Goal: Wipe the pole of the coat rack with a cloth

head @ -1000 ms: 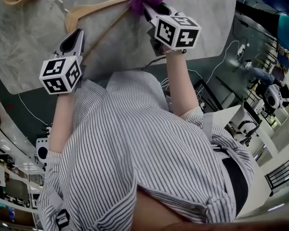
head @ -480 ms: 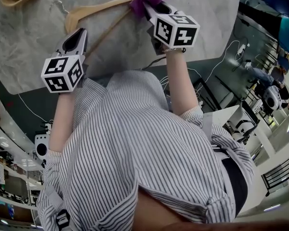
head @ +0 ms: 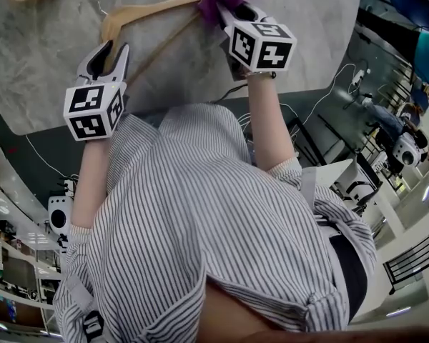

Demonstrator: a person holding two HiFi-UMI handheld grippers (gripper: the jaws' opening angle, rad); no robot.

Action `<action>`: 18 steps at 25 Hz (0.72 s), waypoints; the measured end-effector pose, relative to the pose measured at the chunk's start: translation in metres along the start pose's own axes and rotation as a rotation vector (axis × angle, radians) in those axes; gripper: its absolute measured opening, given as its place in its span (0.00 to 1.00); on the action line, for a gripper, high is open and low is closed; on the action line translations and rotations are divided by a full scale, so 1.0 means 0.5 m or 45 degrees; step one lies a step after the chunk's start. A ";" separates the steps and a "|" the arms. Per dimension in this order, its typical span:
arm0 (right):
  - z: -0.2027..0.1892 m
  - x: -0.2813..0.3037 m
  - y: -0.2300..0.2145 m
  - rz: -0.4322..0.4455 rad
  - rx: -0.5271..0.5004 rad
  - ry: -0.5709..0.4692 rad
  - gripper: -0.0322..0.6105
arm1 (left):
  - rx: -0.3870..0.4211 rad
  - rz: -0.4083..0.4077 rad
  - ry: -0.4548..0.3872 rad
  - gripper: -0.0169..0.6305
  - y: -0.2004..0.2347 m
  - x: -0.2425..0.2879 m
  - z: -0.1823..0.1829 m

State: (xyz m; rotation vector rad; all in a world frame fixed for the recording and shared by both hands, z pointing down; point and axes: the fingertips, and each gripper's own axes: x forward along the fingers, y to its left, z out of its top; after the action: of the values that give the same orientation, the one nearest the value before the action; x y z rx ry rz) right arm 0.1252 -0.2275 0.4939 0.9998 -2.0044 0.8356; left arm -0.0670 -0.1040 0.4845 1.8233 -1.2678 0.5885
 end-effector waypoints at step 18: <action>-0.004 0.006 0.006 -0.008 -0.020 0.012 0.18 | 0.049 0.073 0.049 0.26 0.039 -0.011 -0.034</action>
State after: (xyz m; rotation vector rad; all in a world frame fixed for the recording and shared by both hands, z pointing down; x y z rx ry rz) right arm 0.1222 -0.2254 0.4966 0.9908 -1.9957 0.8193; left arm -0.0857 -0.0900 0.4966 1.8031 -1.2943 0.6806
